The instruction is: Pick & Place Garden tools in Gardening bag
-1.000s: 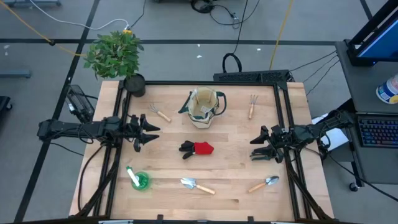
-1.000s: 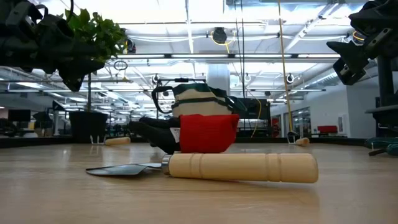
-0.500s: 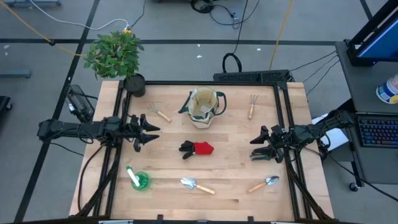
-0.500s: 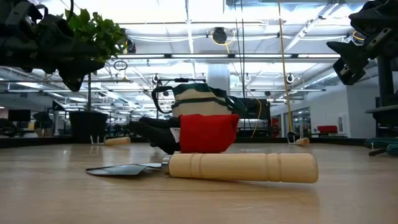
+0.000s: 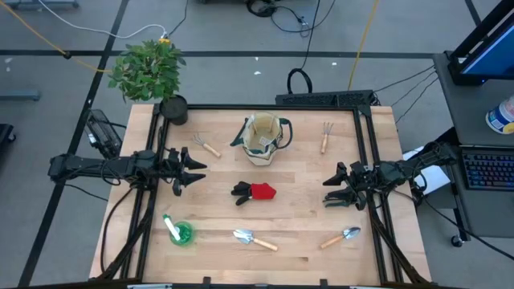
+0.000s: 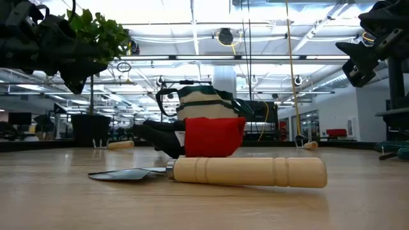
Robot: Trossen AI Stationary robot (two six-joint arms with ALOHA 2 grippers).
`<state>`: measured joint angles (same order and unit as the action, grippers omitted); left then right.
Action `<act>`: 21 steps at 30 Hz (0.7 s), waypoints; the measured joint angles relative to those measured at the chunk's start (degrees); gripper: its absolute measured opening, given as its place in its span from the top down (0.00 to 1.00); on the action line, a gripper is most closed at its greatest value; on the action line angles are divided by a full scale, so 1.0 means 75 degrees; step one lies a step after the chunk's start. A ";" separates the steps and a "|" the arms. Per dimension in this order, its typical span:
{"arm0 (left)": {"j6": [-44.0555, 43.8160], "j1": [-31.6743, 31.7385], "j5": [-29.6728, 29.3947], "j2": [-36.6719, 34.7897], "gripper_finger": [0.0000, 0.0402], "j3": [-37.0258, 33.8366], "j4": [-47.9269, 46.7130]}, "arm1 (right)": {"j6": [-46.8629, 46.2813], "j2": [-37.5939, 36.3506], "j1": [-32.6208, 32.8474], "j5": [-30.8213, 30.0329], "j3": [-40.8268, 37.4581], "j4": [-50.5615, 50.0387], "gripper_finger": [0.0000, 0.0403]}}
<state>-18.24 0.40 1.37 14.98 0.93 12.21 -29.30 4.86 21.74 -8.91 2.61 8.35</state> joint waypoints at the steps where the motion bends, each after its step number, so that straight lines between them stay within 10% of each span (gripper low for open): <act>1: 0.0000 -0.0003 0.0001 0.0000 0.51 -0.0001 0.0000 | 0.0000 -0.0002 0.0000 -0.0002 0.0000 0.0012 0.47; 21: 0.0433 -0.0006 -0.0626 0.0000 0.51 -0.0002 0.0009 | 0.0000 -0.0002 0.0000 -0.0025 0.0000 0.0004 0.47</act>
<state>-14.99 0.36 -3.33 14.98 0.91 12.27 -29.30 4.84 21.74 -9.10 2.61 8.38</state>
